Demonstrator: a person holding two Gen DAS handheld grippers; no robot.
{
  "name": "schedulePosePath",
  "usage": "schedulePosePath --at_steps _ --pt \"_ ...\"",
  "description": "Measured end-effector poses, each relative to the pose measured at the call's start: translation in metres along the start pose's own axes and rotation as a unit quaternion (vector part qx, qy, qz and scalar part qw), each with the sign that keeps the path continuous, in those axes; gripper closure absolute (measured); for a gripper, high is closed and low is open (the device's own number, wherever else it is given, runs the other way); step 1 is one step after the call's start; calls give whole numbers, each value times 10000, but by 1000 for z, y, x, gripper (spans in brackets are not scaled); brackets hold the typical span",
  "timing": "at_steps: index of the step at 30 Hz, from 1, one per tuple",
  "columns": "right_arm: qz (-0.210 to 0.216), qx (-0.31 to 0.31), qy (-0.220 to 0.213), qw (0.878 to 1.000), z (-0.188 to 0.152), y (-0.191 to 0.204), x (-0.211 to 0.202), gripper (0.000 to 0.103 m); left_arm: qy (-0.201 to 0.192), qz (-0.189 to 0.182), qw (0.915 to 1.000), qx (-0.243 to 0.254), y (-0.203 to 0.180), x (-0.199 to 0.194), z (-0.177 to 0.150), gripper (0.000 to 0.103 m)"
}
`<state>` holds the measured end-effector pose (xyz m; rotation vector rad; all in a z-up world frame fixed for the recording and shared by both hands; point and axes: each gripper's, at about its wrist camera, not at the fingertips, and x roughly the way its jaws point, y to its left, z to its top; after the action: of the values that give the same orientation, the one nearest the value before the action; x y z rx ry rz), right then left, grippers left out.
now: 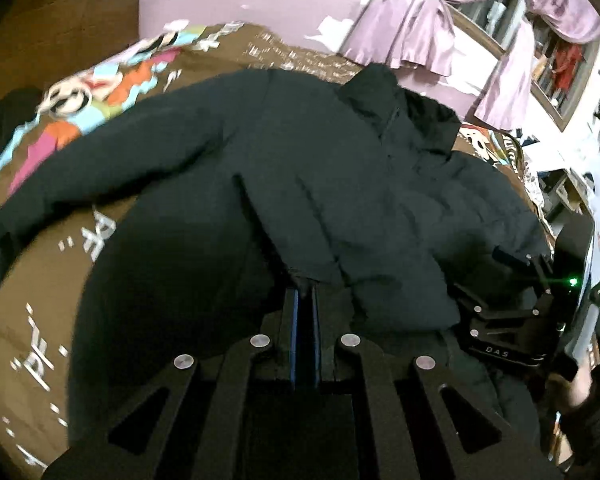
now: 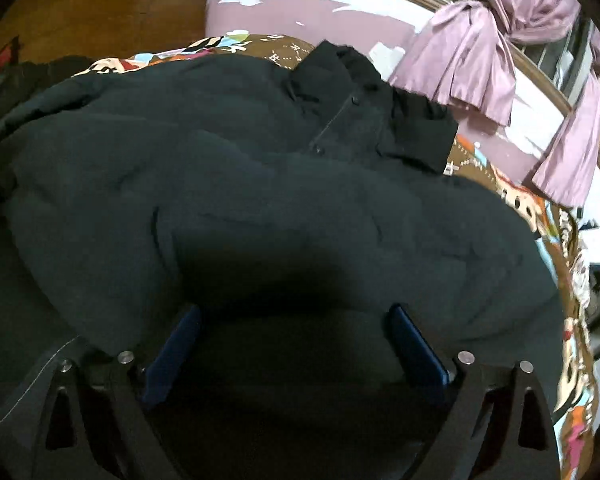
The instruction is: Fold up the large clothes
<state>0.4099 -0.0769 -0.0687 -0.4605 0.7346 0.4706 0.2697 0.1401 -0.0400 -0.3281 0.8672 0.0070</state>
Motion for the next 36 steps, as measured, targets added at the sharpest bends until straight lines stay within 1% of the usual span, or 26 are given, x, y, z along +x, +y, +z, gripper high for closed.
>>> schedulePosePath --at_steps 3,5,7,9,11,12,13,14,15,16,17,19,21,23,24,26,27,28,29,31,32,33,34,35,36 --pt "52 46 31 10000 -4 0 5 4 -28 -55 10000 1 3 -1 -5 98" --pt "95 97 78 9999 -5 -2 7 4 -24 -86 10000 13 4 -3 -6 96" --pt "72 96 61 9999 -6 -2 5 3 -11 -277 9995 -126 9 -9 -5 96" --pt "-13 60 13 10000 -7 0 3 2 -5 -366 9990 -268 17 -18 1 92" --pt "-151 18 -56 9999 -7 2 1 0 -65 -380 9987 -341 24 -30 0 80" --pt "-226 -17 -89 9997 -8 4 0 0 -115 -388 9985 -379 29 -37 1 76" --pt "-290 -57 -113 9995 -8 6 -1 0 -165 -436 9980 -429 33 -44 2 69" --pt "-327 -83 -125 9994 -9 7 -1 0 -218 -465 9975 -494 38 -51 2 57" --pt "-364 -108 -138 9992 -9 8 -1 0 -315 -423 9969 -581 45 -61 2 50" --pt "-389 -124 -147 9991 -9 9 -2 0 -402 -385 9963 -658 51 -69 2 40" --pt "-387 -124 -147 9991 -9 8 -1 0 -488 -320 9955 -753 58 -78 2 34" --pt "-389 -102 -179 9990 -9 7 -3 0 -566 -144 9933 -998 80 -92 0 31" --pt "-499 -153 -417 9978 -8 9 -14 0 -596 32 9892 -1340 106 -101 -4 31" --pt "-431 -313 -663 9964 -2 18 -25 0 -639 170 9822 -1758 135 -107 -8 31" --pt "-362 -368 -743 9959 3 23 -29 0 -666 202 9771 -2011 152 -110 -11 31" --pt "-180 -459 -800 9956 21 39 -34 0 -959 159 9627 -2525 187 -117 -18 31" --pt "-57 -507 -830 9952 31 48 -37 0 -1181 249 9508 -2854 208 -122 -23 31" --pt "73 -552 -861 9947 40 57 -40 0 -1258 390 9389 -3179 222 -124 -27 31" --pt "185 -595 -892 9941 46 65 -42 0 -1324 476 9198 -3663 242 -125 -34 31" --pt "398 -700 -950 9922 60 80 -47 0 -1363 301 8888 -4365 268 -123 -46 31" --pt "492 -748 -946 9915 68 88 -47 0 -1338 93 8672 -4796 281 -118 -54 31" --pt "555 -769 -931 9911 74 93 -46 0 -1336 -81 8540 -5027 289 -115 -59 31" --pt "658 -758 -886 9910 84 101 -43 0 -1348 -217 8440 -5186 295 -112 -63 31" --pt "720 -709 -839 9913 90 103 -39 0 -1368 -289 8369 -5292 299 -110 -65 31" --pt "785 -627 -771 9919 96 108 -36 0 -1398 -338 8318 -5361 303 -107 -66 31"
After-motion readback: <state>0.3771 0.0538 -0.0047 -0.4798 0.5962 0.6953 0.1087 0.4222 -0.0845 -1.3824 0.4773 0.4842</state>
